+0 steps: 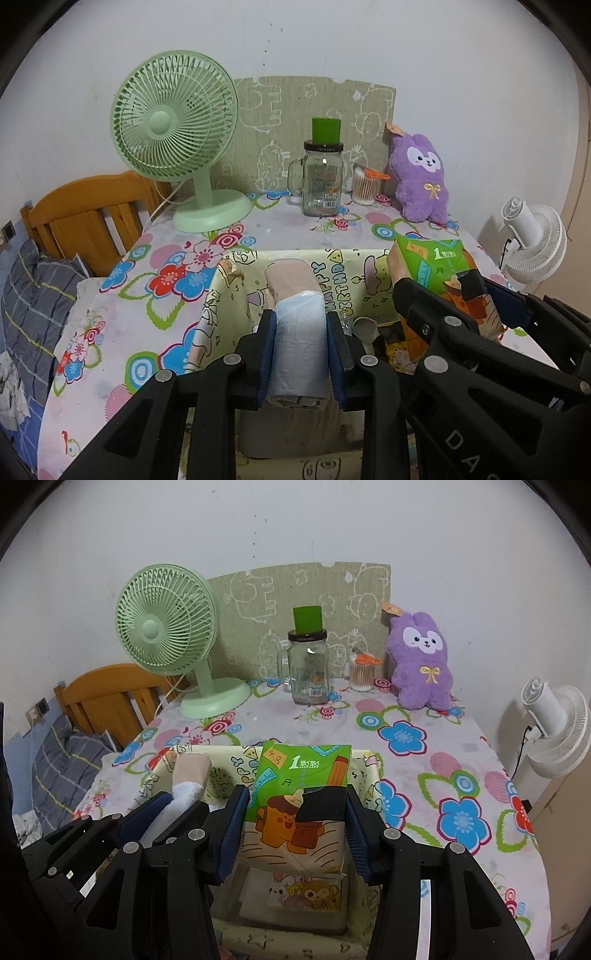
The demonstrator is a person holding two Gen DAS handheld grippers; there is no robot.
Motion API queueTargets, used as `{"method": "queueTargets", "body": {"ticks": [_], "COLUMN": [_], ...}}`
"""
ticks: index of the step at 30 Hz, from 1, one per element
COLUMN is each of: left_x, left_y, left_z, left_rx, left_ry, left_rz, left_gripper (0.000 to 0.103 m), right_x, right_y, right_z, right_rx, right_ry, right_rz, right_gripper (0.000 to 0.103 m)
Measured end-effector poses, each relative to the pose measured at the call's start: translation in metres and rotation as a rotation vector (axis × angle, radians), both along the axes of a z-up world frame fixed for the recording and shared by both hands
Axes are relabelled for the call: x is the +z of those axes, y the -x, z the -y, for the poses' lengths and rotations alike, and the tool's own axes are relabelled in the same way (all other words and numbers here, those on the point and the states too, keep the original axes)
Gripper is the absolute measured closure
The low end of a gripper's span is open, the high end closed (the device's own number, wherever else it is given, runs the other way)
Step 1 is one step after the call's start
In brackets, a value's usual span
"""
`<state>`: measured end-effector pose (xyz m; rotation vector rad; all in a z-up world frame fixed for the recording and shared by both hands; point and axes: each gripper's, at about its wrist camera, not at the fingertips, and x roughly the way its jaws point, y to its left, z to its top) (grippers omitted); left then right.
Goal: Organize soft objects
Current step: 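Lower both items into the basket and open both tools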
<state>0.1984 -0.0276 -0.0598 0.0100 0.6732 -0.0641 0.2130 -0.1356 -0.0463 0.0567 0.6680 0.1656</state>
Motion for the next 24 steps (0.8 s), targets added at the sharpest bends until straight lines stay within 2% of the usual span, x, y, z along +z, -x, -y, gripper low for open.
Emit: {"method": "queueTargets", "body": {"ticks": [7, 9, 11, 14, 18, 24], "left_x": [-0.009, -0.009, -0.010, -0.009, -0.009, -0.005], "left_y": [-0.009, -0.009, -0.009, -0.004, 0.001, 0.010], "left_z": [-0.003, -0.004, -0.005, -0.005, -0.004, -0.002], "left_rx": [0.015, 0.020, 0.021, 0.003, -0.008, -0.010], "left_ry": [-0.004, -0.011, -0.015, -0.024, -0.031, -0.032], "left_rz": [-0.032, -0.033, -0.031, -0.026, -0.020, -0.003], "left_gripper": [0.062, 0.056, 0.042, 0.036, 0.034, 0.022], "right_x": [-0.010, -0.012, -0.013, -0.014, -0.017, -0.015], "right_y": [-0.010, -0.012, -0.013, -0.013, -0.014, -0.008], "right_z": [-0.002, -0.003, -0.004, -0.005, -0.008, -0.008], "right_rx": [0.008, 0.014, 0.027, 0.041, 0.055, 0.061], "right_ry": [-0.008, -0.013, -0.025, -0.040, -0.038, -0.040], "right_rz": [-0.026, -0.023, -0.019, -0.016, -0.029, -0.019], "right_gripper": [0.050, 0.050, 0.050, 0.048, 0.045, 0.026]}}
